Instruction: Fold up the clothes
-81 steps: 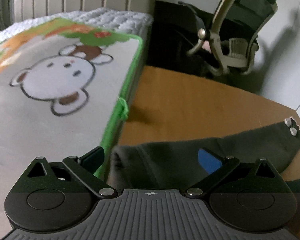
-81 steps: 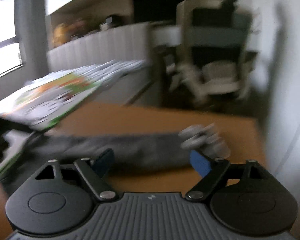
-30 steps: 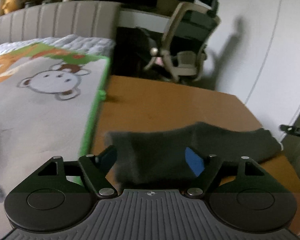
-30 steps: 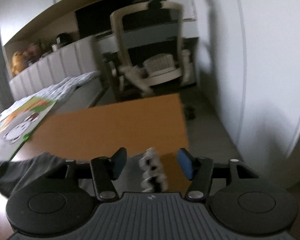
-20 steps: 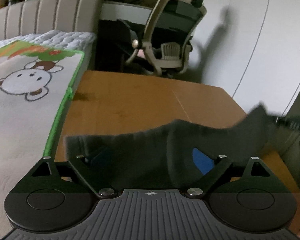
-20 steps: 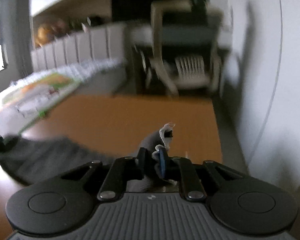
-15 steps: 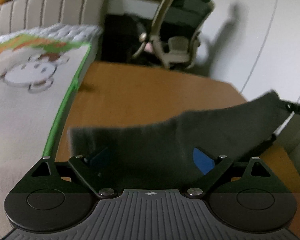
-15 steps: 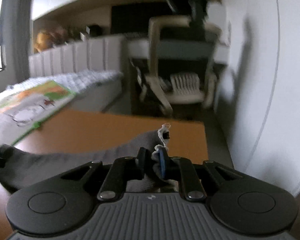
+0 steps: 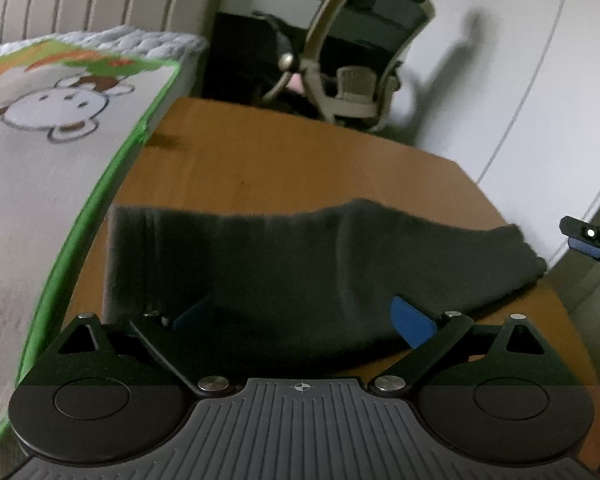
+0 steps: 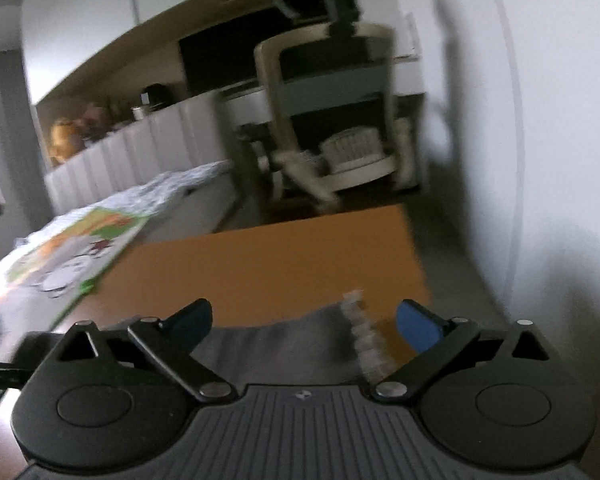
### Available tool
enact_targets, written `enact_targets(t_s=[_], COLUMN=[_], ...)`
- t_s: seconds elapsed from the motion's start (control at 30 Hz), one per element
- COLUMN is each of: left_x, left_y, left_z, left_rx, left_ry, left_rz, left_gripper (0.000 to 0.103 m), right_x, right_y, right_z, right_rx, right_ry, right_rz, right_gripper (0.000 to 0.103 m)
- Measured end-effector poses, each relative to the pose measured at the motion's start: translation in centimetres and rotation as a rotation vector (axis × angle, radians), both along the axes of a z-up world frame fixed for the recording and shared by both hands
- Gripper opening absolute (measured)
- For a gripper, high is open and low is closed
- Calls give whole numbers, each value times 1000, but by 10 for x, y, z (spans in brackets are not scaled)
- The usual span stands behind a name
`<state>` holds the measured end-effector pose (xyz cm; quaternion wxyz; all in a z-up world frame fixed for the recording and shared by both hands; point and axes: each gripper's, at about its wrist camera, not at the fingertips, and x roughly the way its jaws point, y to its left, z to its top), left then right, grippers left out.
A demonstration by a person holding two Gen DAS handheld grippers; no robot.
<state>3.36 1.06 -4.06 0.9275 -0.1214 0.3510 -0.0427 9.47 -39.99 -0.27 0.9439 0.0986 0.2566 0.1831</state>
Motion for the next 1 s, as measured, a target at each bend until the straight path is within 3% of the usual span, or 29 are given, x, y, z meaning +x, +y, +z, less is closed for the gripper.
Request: enact_targets(t_s=[0.13,0.3,0.47,0.77,1.0], left_x=[0,5,11,13,10], left_y=[8,29,39,48,41], left_z=[-4,-7,-9,-10,-7], left_rx=[97,169,158,95,118], left_ry=[-3,-16,-63,-92,-104], left_rz=[65,157,179,178,206], left_gripper=[99,99,103,103,103], right_x=[14,4,-10,-13,-13], right_y=[38,81,102,107,109], right_z=[-25,-34,-37,-37,-38], right_rx=[73,39,-60,-98,-114], right_ry=[112,99,57,56,57], right_rz=[49,86,78,53,41], right_gripper=[103,103,103,103,103])
